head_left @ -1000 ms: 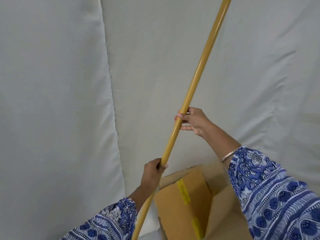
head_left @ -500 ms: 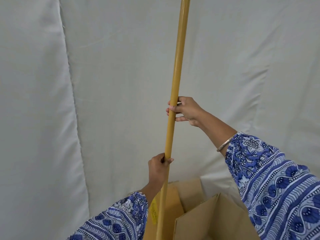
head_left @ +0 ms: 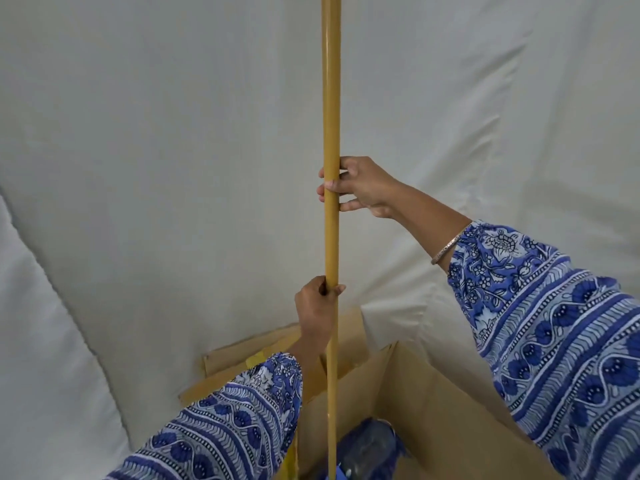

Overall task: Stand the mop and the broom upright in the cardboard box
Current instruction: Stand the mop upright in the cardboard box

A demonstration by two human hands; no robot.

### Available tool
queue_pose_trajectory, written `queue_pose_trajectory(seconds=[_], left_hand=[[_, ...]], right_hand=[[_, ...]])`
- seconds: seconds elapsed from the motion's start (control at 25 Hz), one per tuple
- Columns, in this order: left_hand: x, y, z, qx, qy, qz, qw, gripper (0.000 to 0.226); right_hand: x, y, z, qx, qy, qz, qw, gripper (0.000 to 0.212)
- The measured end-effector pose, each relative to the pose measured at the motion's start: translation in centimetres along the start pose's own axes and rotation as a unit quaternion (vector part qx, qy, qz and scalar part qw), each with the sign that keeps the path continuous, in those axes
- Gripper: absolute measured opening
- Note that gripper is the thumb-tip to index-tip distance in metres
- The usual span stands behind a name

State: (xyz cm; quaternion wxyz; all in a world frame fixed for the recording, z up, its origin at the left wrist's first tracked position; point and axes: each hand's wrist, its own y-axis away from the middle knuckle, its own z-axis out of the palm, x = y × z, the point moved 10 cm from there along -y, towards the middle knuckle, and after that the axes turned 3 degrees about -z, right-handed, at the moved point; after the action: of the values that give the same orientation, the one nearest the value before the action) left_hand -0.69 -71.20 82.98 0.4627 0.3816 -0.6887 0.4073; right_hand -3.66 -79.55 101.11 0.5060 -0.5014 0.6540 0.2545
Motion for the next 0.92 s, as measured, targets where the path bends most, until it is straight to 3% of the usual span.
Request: queue_pose_trajectory(seconds=[0.4, 0.68, 0.92], left_hand=[[-4.1, -3.0, 12.9, 0.033, -0.053, -0.059, 0.996, 0.010], [-10.2, -3.1, 17.5, 0.020, -0.062, -0.134, 0.989, 0.014], [-11.7, -4.0, 18.5, 0.006, -0.084, -0.139, 0.987, 0.007]], right_hand=[[11.9, -5.2, -9.0, -0.052, -0.021, 0.028, 0.998, 0.016], [20.5, -6.8, -8.1, -0.101, -0.011, 0.055, 0.993, 0.017], [22.1, -8.4, -8.4, -0.029, 0.054, 0.024, 0.998, 0.033]])
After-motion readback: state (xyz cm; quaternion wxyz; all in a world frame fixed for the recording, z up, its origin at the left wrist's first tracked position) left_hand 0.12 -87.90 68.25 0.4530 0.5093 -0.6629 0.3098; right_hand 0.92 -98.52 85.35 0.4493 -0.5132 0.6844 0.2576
